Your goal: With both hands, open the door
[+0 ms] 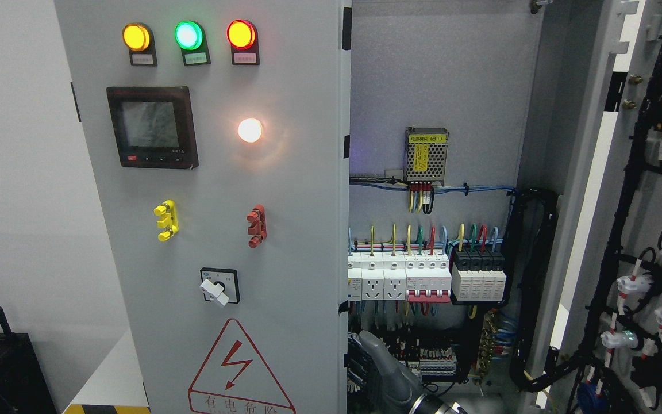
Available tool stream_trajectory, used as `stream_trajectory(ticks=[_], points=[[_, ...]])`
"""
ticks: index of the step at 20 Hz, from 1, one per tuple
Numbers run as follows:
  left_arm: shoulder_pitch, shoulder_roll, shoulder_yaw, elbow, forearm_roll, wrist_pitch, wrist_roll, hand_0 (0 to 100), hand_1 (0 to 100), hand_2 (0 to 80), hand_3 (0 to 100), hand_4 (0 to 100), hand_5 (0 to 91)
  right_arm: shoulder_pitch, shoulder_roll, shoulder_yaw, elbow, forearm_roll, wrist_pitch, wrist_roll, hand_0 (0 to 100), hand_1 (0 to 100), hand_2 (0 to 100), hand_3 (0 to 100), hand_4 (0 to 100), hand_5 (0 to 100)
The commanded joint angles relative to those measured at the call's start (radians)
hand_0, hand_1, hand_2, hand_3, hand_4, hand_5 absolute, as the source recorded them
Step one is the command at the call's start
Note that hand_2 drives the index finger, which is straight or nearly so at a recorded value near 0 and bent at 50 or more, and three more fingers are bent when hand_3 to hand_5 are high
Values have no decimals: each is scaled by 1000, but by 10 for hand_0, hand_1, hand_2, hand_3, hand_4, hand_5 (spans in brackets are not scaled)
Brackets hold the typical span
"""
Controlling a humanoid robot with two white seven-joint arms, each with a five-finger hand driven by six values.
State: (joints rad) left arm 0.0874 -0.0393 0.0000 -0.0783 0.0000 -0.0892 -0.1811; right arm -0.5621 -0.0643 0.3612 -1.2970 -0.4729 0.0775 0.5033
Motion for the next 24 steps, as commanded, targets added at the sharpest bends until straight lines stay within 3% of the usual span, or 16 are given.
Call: stream_trajectory(ticks=[1, 15, 24], points=[[0, -1, -25, 0, -6, 0, 0, 0, 0, 0, 0, 26, 0, 4, -3, 7, -28, -9, 2, 9, 222, 0, 0, 0, 0, 0], [0, 1, -25, 0, -6, 0, 0, 0, 0, 0, 0, 27, 0, 4, -3, 10, -47, -36, 8, 27, 223, 0, 0, 0, 0, 0], [0, 1, -25, 0, -6, 0, 0, 0, 0, 0, 0, 27, 0, 13, -2, 10, -59, -42, 8, 64, 223, 0, 0, 0, 0, 0]])
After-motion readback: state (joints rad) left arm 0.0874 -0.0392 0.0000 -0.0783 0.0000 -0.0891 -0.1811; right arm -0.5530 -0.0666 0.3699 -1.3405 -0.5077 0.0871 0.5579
